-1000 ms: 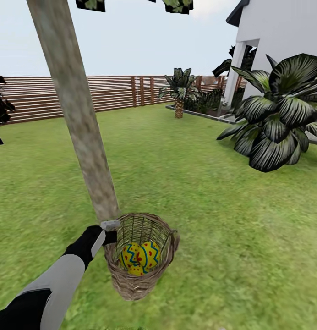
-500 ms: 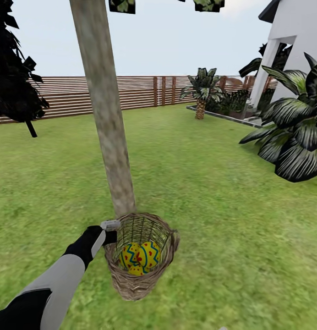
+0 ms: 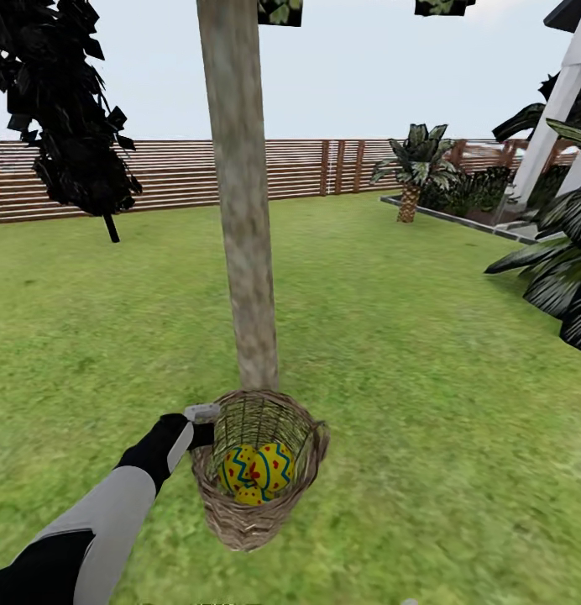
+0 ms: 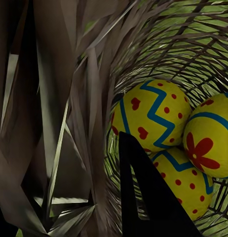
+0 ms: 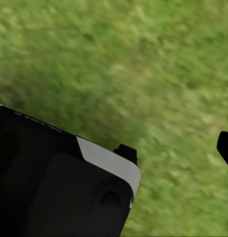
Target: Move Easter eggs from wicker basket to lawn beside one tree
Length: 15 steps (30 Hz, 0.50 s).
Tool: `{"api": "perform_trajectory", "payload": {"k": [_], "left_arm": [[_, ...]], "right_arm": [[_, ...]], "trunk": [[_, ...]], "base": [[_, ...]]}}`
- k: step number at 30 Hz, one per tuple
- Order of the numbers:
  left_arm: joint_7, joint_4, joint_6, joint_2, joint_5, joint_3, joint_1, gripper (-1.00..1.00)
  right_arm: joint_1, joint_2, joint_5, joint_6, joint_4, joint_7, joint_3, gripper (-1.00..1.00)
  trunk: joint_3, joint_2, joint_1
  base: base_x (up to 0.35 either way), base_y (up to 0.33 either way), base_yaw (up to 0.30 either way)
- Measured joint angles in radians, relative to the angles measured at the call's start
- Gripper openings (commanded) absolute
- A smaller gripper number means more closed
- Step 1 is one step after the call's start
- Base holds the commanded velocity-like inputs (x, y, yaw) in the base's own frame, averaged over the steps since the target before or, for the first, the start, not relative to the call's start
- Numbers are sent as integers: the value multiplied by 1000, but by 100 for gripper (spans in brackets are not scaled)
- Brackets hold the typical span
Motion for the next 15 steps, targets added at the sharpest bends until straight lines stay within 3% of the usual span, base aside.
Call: {"api": "perform_trajectory", "payload": {"k": [7,15], "left_arm": [[0,0,0,1,0,0,0,-100],[0,0,0,0,-1,0,0,-100]], "right_arm": [[0,0,0,0,-1,0,0,100],[0,2,6,-30,0,-1,4,100]], "trunk": [[0,0,0],[0,0,0]], "base": [[0,0,272],[0,0,9]]}}
